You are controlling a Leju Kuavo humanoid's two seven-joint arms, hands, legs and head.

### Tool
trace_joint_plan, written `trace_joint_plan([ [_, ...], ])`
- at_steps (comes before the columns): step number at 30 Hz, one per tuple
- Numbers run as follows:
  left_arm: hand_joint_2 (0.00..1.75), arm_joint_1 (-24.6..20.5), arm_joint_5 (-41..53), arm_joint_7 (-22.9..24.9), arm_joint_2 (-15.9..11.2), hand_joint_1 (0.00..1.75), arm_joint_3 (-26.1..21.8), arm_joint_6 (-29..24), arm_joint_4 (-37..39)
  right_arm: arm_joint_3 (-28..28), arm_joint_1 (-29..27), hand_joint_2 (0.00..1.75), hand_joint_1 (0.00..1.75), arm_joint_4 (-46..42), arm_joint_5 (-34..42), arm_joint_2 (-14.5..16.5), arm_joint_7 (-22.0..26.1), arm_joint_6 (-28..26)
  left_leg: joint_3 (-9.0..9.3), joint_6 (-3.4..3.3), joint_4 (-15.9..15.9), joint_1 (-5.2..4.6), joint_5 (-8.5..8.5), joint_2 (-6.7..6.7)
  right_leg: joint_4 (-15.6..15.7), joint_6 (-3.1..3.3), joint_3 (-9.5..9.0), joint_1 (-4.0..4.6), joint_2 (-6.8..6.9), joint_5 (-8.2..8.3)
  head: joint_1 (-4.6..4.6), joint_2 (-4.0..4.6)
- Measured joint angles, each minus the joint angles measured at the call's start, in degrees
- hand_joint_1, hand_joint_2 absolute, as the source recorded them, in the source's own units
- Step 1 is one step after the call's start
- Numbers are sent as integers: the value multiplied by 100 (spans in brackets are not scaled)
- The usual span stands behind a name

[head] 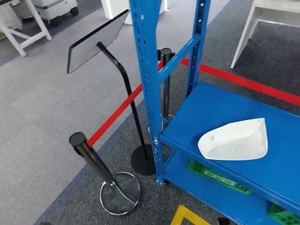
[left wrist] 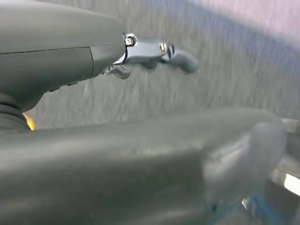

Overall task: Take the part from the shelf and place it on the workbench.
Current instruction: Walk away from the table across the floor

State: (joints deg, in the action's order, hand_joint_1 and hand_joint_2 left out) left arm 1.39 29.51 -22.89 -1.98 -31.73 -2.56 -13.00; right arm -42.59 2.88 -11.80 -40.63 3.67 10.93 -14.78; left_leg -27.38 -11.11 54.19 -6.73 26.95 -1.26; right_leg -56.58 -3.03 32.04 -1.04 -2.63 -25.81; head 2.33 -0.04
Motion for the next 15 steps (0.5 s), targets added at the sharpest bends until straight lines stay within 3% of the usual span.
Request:
trace_joint_plan([
  [1,0,-30,8,-30,1,0,-20,18,2,-1,-38,0,0,9,-27,2,-23,-10,44,-2,-135,-7,-16,10,49,-46,17,-36,-36,29,48,-1],
  [3,0,-74,44,-140,70,0,-40,99,8,0,-130,0,0,23,-92,-41,1,-14,242,-19,-514,53,-181,18,113,-78,17,-25,17,62,116,-1],
  [5,0,-72,85,-257,191,0,-45,196,21,2,-160,0,0,26,-131,-85,46,-17,424,-16,-817,158,-364,40,-198,-115,178,20,102,-142,134,0],
  [6,0,-70,104,-298,267,0,-42,237,33,2,-152,0,0,29,-140,-90,63,-15,440,16,-844,204,-393,63,-543,-177,345,22,126,-331,122,0],
  [8,0,-73,117,-361,388,0,-36,286,55,2,-146,0,0,31,-141,-120,100,-5,399,129,-765,312,-365,99,-1196,-332,679,-26,157,-584,94,0],
  [9,0,-75,117,-388,426,0,-33,305,62,2,-154,0,0,31,-143,-136,119,5,361,211,-674,376,-312,108,-1283,-422,725,-70,179,-562,85,0],
  [11,0,-83,109,-430,462,0,-36,350,70,2,-168,0,0,31,-163,-158,130,34,236,423,-367,514,-141,116,-883,-636,503,-213,228,-310,65,0],
  [12,0,-90,107,-446,445,0,-39,377,71,2,-160,44,0,34,-180,-149,115,49,133,546,-148,555,-17,119,-638,-757,359,-290,275,-217,40,0],
  [13,0,-97,110,-462,424,0,-41,406,72,1,-146,87,0,38,-196,-136,88,62,28,655,90,582,135,125,-466,-760,255,-351,302,-165,3,0],
  [15,0,-118,108,-495,375,0,-46,463,74,1,-118,175,0,46,-223,-104,28,79,-126,810,411,576,369,142,-401,-589,209,-424,336,-181,-55,0],
])
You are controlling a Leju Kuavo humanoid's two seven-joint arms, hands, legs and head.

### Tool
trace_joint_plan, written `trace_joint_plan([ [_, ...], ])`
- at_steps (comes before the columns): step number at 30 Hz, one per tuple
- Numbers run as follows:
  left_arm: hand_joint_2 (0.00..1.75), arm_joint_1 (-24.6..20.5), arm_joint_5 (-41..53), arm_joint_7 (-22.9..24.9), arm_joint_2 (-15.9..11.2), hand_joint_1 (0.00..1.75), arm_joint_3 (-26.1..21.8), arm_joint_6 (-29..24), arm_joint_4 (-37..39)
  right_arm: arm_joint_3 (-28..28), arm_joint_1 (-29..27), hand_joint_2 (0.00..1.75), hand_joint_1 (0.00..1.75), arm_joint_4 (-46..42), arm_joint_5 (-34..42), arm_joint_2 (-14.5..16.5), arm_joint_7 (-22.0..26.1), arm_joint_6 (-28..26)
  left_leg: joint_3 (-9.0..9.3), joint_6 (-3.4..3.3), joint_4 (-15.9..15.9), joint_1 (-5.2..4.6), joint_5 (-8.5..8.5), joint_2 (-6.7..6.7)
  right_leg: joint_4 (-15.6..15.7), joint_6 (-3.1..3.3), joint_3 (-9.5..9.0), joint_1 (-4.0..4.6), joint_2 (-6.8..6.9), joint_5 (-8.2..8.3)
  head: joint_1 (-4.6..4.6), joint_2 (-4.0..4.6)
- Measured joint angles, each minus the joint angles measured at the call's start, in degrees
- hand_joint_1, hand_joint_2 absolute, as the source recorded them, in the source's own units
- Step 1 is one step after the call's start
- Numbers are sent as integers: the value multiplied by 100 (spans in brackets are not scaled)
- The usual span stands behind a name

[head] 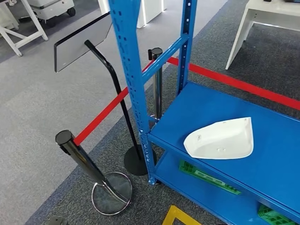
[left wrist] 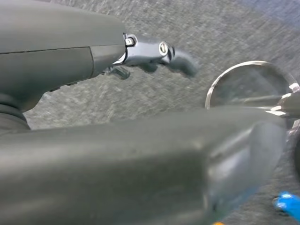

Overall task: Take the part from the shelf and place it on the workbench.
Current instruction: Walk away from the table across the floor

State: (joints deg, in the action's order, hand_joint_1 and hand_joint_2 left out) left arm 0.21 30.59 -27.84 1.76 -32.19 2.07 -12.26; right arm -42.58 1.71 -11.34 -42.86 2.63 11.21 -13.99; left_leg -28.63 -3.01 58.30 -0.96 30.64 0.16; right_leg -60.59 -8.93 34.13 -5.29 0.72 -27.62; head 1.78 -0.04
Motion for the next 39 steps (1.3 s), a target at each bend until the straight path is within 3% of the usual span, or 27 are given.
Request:
trace_joint_plan([
  [1,0,-5,-4,-11,-8,0,-3,31,2,0,1,175,0,2,-8,3,-30,6,-27,47,62,2,55,8,-5,133,2,-39,-13,4,-5,0],
  [3,0,0,-17,-20,-1,0,-16,99,5,0,2,175,0,10,-26,-10,-83,21,-98,110,180,18,198,8,-36,197,54,-94,11,7,51,0],
  [4,0,5,-28,-21,6,0,-27,132,9,0,4,175,0,11,-36,-20,-104,26,-186,120,375,46,383,7,-54,200,111,-98,19,9,127,0],
  [6,0,2,-46,-28,42,0,-41,189,15,-1,0,175,0,8,-55,-40,-126,28,-488,92,1106,79,906,8,-60,173,175,-52,31,38,294,0],
  [8,0,4,-47,-45,68,0,-45,218,16,-2,-24,175,0,9,-73,-36,-133,27,-727,-2,1795,-8,1202,6,-51,132,220,37,40,99,339,0],
  [9,0,10,-40,-58,80,0,-48,224,16,-3,-33,175,0,9,-83,-36,-135,27,-723,-90,1887,-101,1182,4,-48,152,241,84,42,129,334,0],
  [10,0,14,-30,-73,81,0,-56,227,16,-4,-37,175,0,9,-95,-33,-133,27,-626,-206,1770,-220,1055,1,-44,185,249,128,43,155,332,0],
  [11,0,13,-22,-88,67,0,-70,225,16,-4,-33,175,0,9,-107,-21,-121,28,-445,-363,1453,-365,842,1,-37,224,244,162,47,179,330,0],
  [13,0,-2,-10,-111,-15,0,-108,228,15,-4,-5,175,0,14,-133,44,-63,47,-51,-748,592,-673,419,38,-17,293,257,206,58,221,327,0],
  [14,0,-16,-9,-118,-73,0,-126,230,13,-4,19,175,0,19,-148,91,-21,62,73,-884,210,-763,288,53,-16,311,279,219,55,241,335,0],
  [15,0,-27,-9,-122,-112,0,-139,233,10,-3,37,175,0,22,-166,131,20,83,124,-955,-33,-806,221,62,-6,310,304,231,48,263,341,0],
  [16,0,-38,-10,-126,-131,0,-154,238,7,-2,43,175,0,25,-184,154,56,103,131,-963,-176,-793,191,47,11,283,304,243,40,287,359,0],
  [18,0,-37,-9,-134,-103,0,-179,253,4,-1,-3,175,0,25,-208,145,98,136,182,-955,-411,-733,-38,37,25,279,331,250,12,333,395,0],
  [19,0,-30,-7,-139,-76,0,-188,265,4,-2,-33,175,0,25,-217,126,107,144,210,-959,-510,-690,-166,40,-39,294,375,267,-20,274,407,0],
  [21,0,-18,2,-146,9,0,-201,287,7,-9,-74,175,0,25,-237,67,105,150,207,-898,-594,-605,-347,58,-491,301,589,313,-93,-63,389,0],
  [23,0,-17,23,-151,102,0,-217,306,14,-25,-87,175,0,24,-260,11,92,150,145,-813,-552,-552,-375,59,-1118,213,822,325,-115,-413,360,0],
  [24,0,-15,31,-154,140,0,-225,312,17,-32,-91,175,0,24,-268,-17,86,150,115,-762,-519,-530,-373,59,-1266,162,843,322,-112,-458,353,0],
  [25,0,-15,39,-157,162,0,-232,316,20,-38,-94,175,0,24,-272,-40,83,149,87,-705,-471,-506,-365,59,-1209,111,755,314,-107,-405,348,0],
  [28,0,-22,47,-175,158,0,-261,316,22,-65,-91,175,0,25,-284,-77,93,148,-5,-506,-222,-444,-248,56,-296,-44,124,255,-103,-103,327,0],
  [30,0,-34,63,-190,126,0,-280,319,22,-79,-81,175,0,26,-294,-61,108,150,-81,-420,-75,-450,-143,53,-31,37,-48,237,-123,-80,305,0],
  [32,0,-40,76,-201,109,0,-288,315,24,-96,-87,175,0,28,-303,-49,120,154,-119,-349,-28,-456,-92,53,-51,173,-45,216,-114,-78,314,0],
  [34,0,-32,83,-205,116,0,-293,312,26,-115,-102,175,0,27,-309,-62,126,160,-195,-219,150,-424,45,47,-111,236,-3,205,-81,-106,350,0],
  [37,0,-17,99,-208,166,0,-312,313,32,-132,-109,175,0,24,-314,-102,139,163,-649,-64,1166,-250,624,36,-122,315,30,257,-57,-117,403,0],
  [38,0,-13,111,-208,188,0,-317,318,34,-139,-112,175,0,24,-322,-113,144,163,-822,-60,1530,-199,774,35,-116,315,36,276,-57,-115,406,0],
  [39,0,-9,123,-208,208,0,-321,322,37,-149,-117,175,0,24,-331,-127,147,162,-921,-75,1738,-170,814,34,-110,317,33,292,-58,-115,406,0],
])
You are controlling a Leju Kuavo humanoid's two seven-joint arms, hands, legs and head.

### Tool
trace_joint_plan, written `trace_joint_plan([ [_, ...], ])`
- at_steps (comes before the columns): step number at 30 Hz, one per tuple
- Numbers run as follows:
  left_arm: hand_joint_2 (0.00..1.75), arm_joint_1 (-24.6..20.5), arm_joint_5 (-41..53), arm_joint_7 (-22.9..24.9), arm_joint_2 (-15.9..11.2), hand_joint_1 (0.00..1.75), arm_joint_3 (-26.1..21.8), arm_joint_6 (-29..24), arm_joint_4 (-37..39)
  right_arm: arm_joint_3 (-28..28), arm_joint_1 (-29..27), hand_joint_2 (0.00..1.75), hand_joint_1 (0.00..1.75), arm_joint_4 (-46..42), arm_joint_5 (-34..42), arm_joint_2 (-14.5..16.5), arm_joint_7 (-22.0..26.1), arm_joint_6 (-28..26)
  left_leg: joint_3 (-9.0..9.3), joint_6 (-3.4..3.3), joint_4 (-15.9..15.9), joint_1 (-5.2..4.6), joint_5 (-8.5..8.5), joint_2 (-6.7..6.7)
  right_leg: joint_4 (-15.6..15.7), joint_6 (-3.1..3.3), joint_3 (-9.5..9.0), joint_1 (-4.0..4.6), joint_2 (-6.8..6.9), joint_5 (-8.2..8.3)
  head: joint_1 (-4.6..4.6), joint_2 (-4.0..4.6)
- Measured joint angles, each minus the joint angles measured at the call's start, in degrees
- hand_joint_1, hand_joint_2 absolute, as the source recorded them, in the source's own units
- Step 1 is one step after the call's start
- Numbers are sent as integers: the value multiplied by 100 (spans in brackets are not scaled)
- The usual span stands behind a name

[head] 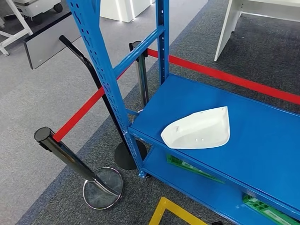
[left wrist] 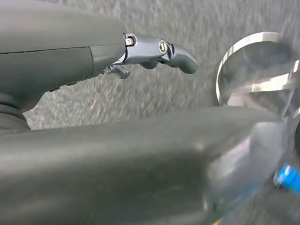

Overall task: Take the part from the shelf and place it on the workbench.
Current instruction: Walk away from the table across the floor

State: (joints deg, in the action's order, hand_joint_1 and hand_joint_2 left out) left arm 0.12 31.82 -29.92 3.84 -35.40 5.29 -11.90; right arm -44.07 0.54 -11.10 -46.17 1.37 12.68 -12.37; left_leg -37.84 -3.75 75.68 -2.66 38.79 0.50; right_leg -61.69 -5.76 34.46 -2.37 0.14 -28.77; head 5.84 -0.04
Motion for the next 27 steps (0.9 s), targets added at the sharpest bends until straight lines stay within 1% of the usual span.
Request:
trace_joint_plan([
  [1,0,4,9,-1,18,0,-2,4,2,-10,-5,175,0,0,-10,-13,2,-1,-6,-28,-3,10,-84,-3,5,5,-14,15,-2,-2,0,0],
  [2,0,7,15,-3,29,0,-4,7,4,-19,-7,175,0,0,-21,-20,4,-3,87,-69,-225,3,-280,-10,13,12,-39,30,-7,-6,0,0],
  [3,0,7,15,-5,34,0,-7,6,5,-24,-5,175,0,0,-31,-24,7,-5,249,-124,-605,-25,-545,-21,32,25,-78,42,-12,-11,-1,0],
  [4,0,6,16,-7,29,0,-11,5,5,-26,-2,175,0,2,-38,-20,10,-7,424,-185,-1013,-64,-775,-32,61,43,-114,46,-14,-13,-6,0],
  [5,0,4,17,-9,22,0,-19,5,5,-28,5,175,0,4,-43,-15,14,-8,560,-231,-1344,-101,-933,-38,97,53,-147,45,-19,-6,-9,0],
  [6,0,-4,18,-9,12,0,-30,3,5,-32,16,175,0,5,-46,-10,16,-8,641,-260,-1563,-140,-1013,-41,128,60,-162,34,-22,3,-10,0],
  [8,0,-17,20,-9,-8,0,-50,-1,5,-45,30,175,0,7,-49,-5,19,-7,687,-279,-1735,-187,-1037,-41,191,42,-182,3,-18,33,-11,0],
  [9,0,-19,20,-10,-14,0,-56,-2,5,-52,31,175,0,7,-50,-6,19,-7,736,-294,-1839,-190,-1082,-44,212,39,-183,-7,-11,38,-14,0],
  [10,0,-16,21,-10,-12,0,-58,0,5,-61,27,175,0,7,-51,-10,19,-7,791,-308,-1944,-183,-1132,-45,192,43,-174,-2,-8,10,-16,0],
  [11,0,-14,21,-11,-7,0,-59,2,5,-67,26,175,0,7,-52,-15,19,-7,840,-326,-2039,-170,-1185,-45,65,51,-115,20,-9,-79,-27,0],
  [12,0,-11,22,-11,3,0,-60,3,5,-72,27,175,0,7,-52,-20,20,-7,870,-330,-2097,-152,-1226,-41,-190,58,11,46,-13,-226,-52,0],
  [14,0,-13,22,-11,24,0,-60,4,5,-80,21,175,0,6,-52,-28,19,-7,842,-342,-2089,-155,-1237,-36,-901,44,359,99,-17,-564,-96,0],
  [15,0,-11,22,-11,33,0,-60,5,5,-85,10,175,0,5,-54,-33,19,-7,825,-340,-2071,-162,-1231,-35,-1149,34,483,119,-17,-635,-111,0],
  [16,0,-8,23,-11,40,0,-61,6,5,-92,-1,175,0,5,-56,-39,19,-6,810,-339,-2050,-169,-1223,-36,-1202,31,512,140,-16,-599,-114,0],
  [17,0,-4,26,-11,44,0,-63,7,5,-99,-8,175,0,4,-60,-48,19,-5,801,-334,-2026,-176,-1213,-37,-1022,39,421,162,-15,-456,-119,0],
  [18,0,-2,33,-11,50,0,-65,8,6,-107,-11,175,0,3,-62,-59,19,-6,798,-327,-2004,-183,-1201,-38,-644,61,224,182,-14,-250,-122,0],
  [19,0,-2,42,-11,61,0,-66,9,7,-113,-6,175,0,2,-66,-76,19,-5,796,-319,-1982,-187,-1187,-37,-238,121,13,203,-8,-101,-120,0],
  [20,0,-5,50,-11,72,0,-68,10,7,-117,1,175,0,0,-69,-91,19,-4,784,-305,-1949,-196,-1168,-38,108,193,-168,220,-3,11,-120,0],
  [21,0,-9,57,-11,81,0,-73,10,7,-120,6,175,0,-2,-73,-102,20,-1,770,-286,-1925,-198,-1154,-35,319,270,-286,239,0,58,-120,0],
  [22,0,-11,61,-11,88,0,-79,11,7,-122,11,175,0,-2,-78,-112,20,3,755,-263,-1908,-194,-1148,-33,390,346,-327,255,3,55,-119,0],
  [23,0,-13,63,-11,91,0,-86,13,7,-123,8,175,0,-2,-81,-115,22,6,745,-240,-1897,-197,-1148,-31,425,393,-348,257,2,88,-123,0],
  [24,0,-12,67,-11,84,0,-92,14,7,-125,7,175,0,0,-83,-99,22,10,742,-218,-1893,-201,-1147,-36,455,432,-361,239,6,117,-136,0],
  [25,0,-10,69,-13,85,0,-96,14,8,-128,6,175,0,-3,-83,-105,23,13,725,-175,-1852,-202,-1109,-48,495,465,-370,208,10,151,-139,0],
  [26,0,-9,71,-14,83,0,-98,14,9,-131,8,175,0,-5,-83,-105,26,17,669,-112,-1726,-185,-1011,-59,541,489,-377,171,15,186,-138,0],
  [27,0,-8,72,-15,78,0,-101,13,10,-133,11,175,0,-8,-83,-105,28,21,557,-32,-1481,-135,-852,-71,580,495,-379,136,20,218,-140,0],
])
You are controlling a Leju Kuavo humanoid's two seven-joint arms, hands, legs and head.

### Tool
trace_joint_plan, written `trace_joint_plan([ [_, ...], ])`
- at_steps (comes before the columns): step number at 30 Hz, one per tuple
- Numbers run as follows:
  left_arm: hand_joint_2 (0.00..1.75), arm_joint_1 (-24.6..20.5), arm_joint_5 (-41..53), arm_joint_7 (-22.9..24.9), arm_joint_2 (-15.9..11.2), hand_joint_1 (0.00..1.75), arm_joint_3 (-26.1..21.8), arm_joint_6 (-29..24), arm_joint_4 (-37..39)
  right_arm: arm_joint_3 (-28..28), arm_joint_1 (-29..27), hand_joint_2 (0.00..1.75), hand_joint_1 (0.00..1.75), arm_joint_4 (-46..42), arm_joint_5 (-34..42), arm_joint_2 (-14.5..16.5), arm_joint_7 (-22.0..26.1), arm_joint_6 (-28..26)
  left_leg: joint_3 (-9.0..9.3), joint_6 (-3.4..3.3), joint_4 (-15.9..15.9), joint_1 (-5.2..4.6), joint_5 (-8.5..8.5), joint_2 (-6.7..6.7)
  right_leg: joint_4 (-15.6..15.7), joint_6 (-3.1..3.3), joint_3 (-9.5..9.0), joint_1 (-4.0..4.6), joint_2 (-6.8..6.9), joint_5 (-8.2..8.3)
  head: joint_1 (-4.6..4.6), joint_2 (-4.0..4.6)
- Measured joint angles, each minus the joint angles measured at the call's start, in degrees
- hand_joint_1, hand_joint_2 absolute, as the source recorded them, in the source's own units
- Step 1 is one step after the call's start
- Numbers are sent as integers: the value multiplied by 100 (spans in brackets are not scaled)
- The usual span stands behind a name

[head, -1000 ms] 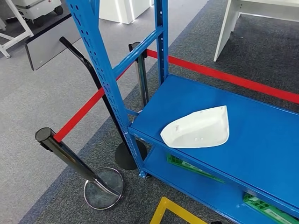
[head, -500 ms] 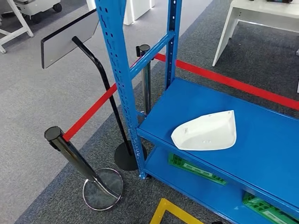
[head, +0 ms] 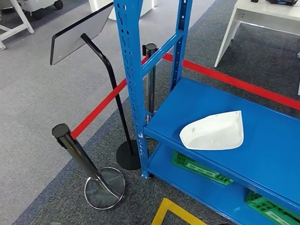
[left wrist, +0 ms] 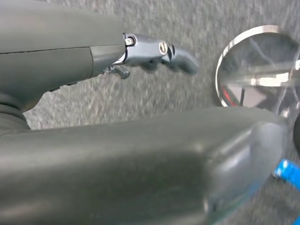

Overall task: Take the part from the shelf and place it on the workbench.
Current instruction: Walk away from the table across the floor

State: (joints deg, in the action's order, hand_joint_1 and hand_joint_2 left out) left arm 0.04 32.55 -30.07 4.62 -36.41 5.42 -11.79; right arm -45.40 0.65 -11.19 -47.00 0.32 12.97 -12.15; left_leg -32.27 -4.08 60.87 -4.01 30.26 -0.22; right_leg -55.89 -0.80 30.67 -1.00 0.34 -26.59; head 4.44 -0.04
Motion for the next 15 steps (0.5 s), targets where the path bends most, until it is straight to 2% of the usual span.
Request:
trace_joint_plan([
  [2,0,-1,0,-1,1,0,-5,-1,2,-3,-4,175,0,-5,-1,-15,5,4,-345,181,759,177,381,-3,39,-25,16,-55,3,40,8,0],
  [3,0,3,0,-1,-1,0,-7,0,2,-4,-9,175,0,-5,-1,-19,6,5,-488,263,1071,277,484,-2,45,-58,29,-93,5,53,4,0],
  [4,0,11,0,-1,-1,0,-9,0,3,-7,-12,175,0,-5,-1,-21,6,5,-544,346,1193,374,478,1,48,-95,40,-138,6,63,3,0],
  [5,0,19,0,-1,1,0,-10,0,3,-9,-14,175,0,-5,-1,-23,6,6,-488,431,1073,467,359,3,48,-139,49,-186,6,72,2,0],
  [7,0,24,3,-1,14,0,-12,4,5,-13,-14,175,0,-6,-4,-30,6,6,-77,611,246,647,-45,9,49,-249,53,-280,2,91,1,0],
  [8,0,16,4,0,24,0,-13,6,7,-14,-14,175,0,-7,-7,-37,6,7,131,677,-168,680,-177,4,61,-317,46,-320,-2,101,-1,0],
  [9,0,5,5,0,31,0,-13,6,8,-15,-12,175,0,-8,-10,-44,6,7,277,699,-459,681,-237,-4,86,-393,31,-362,-5,116,1,0],
  [10,0,-5,4,1,27,0,-14,4,8,-15,-9,175,0,-9,-15,-46,6,7,345,682,-596,646,-230,-13,127,-468,9,-403,-10,136,-3,0],
  [12,0,-16,5,3,-12,0,-21,-1,8,-15,0,175,0,-9,-25,-16,7,5,366,541,-653,530,-214,-27,253,-624,-49,-492,-14,203,-1,0],
  [13,0,-16,7,3,-32,0,-26,-2,8,-15,4,175,0,-9,-28,4,7,-2,391,452,-723,500,-274,-28,274,-661,-53,-522,-12,213,-4,0],
  [14,0,-17,8,2,-45,0,-29,-2,8,-17,10,175,0,-9,-29,22,9,-10,414,353,-798,479,-347,-28,190,-659,-6,-522,-10,143,-17,0],
  [15,0,-17,9,2,-52,0,-32,-2,8,-19,14,175,0,-9,-30,33,11,-17,428,263,-870,466,-430,-23,-47,-625,111,-494,-11,-15,-54,0],
])
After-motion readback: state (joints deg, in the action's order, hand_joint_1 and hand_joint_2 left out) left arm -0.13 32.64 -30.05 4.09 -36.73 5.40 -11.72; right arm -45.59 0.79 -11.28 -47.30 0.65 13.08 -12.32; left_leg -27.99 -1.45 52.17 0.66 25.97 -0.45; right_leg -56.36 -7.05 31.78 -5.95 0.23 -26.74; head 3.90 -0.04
